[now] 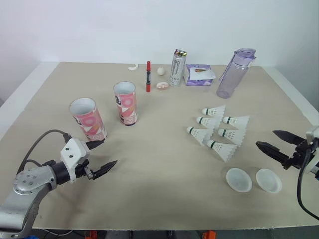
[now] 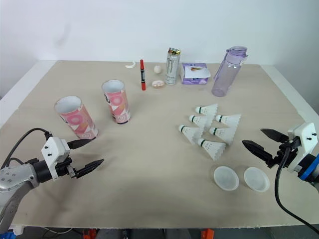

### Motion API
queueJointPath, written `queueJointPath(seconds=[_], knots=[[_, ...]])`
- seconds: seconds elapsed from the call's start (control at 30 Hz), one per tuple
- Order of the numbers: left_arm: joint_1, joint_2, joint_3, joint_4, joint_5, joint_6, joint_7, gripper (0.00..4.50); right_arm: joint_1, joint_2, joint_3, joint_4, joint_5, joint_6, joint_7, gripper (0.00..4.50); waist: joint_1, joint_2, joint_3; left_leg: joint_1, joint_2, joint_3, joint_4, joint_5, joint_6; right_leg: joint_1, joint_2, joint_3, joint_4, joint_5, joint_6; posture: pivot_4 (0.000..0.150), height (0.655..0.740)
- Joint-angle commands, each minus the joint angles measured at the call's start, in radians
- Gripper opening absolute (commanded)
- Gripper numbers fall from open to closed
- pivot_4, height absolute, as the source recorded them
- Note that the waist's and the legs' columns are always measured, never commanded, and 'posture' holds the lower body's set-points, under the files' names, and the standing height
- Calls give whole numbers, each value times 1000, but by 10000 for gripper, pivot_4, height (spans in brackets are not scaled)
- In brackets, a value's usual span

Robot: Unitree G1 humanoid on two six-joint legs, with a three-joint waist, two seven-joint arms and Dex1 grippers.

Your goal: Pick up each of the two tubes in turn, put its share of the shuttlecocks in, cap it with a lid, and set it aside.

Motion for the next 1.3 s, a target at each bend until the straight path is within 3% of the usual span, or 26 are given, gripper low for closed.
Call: queueJointPath(seconds=[0.03, 0.5, 0.77, 0.9, 1.07, 1.3], knots=[[-8, 14, 15, -21, -7, -30, -17, 45000, -15, -10, -25, -26, 7, 1, -7, 44146, 0, 0, 0, 0, 0, 0, 0, 0, 0, 0, 0, 0, 0, 0, 0, 1500, 7400], [-28, 17, -2, -2, -21, -38, -88, 45000, -6, -2, -27, -45, 9, 6, -21, 44146, 0, 0, 0, 0, 0, 0, 0, 0, 0, 0, 0, 0, 0, 0, 0, 1500, 7400], [-11, -10, 33, -18, -13, -39, -43, 45000, -39, -9, -6, -79, 11, -4, -20, 44146, 0, 0, 0, 0, 0, 0, 0, 0, 0, 0, 0, 0, 0, 0, 0, 1500, 7400], [54, -99, 76, -100, -24, 16, 110, 45000, -153, 6, 102, -256, 79, 76, -41, 44146, -10, 3, 0, 1, 1, 1, 0, 0, 0, 0, 0, 1, 0, 1, 0, 1500, 7400], [181, -247, 99, -183, 10, 13, 290, 45000, -274, 132, 382, -489, 150, 194, -65, 44146, -5, 0, 0, 1, 3, 0, 0, 0, 0, 0, 3, 1, 0, 2, 0, 1500, 7400], [201, -319, 176, -98, -11, -20, 367, 45000, -372, 228, 560, -424, 92, 178, -3, 44146, 4, -2, 0, -1, 1, 0, 2, 0, 0, 0, 0, 0, 0, 0, 0, 1500, 7400]])
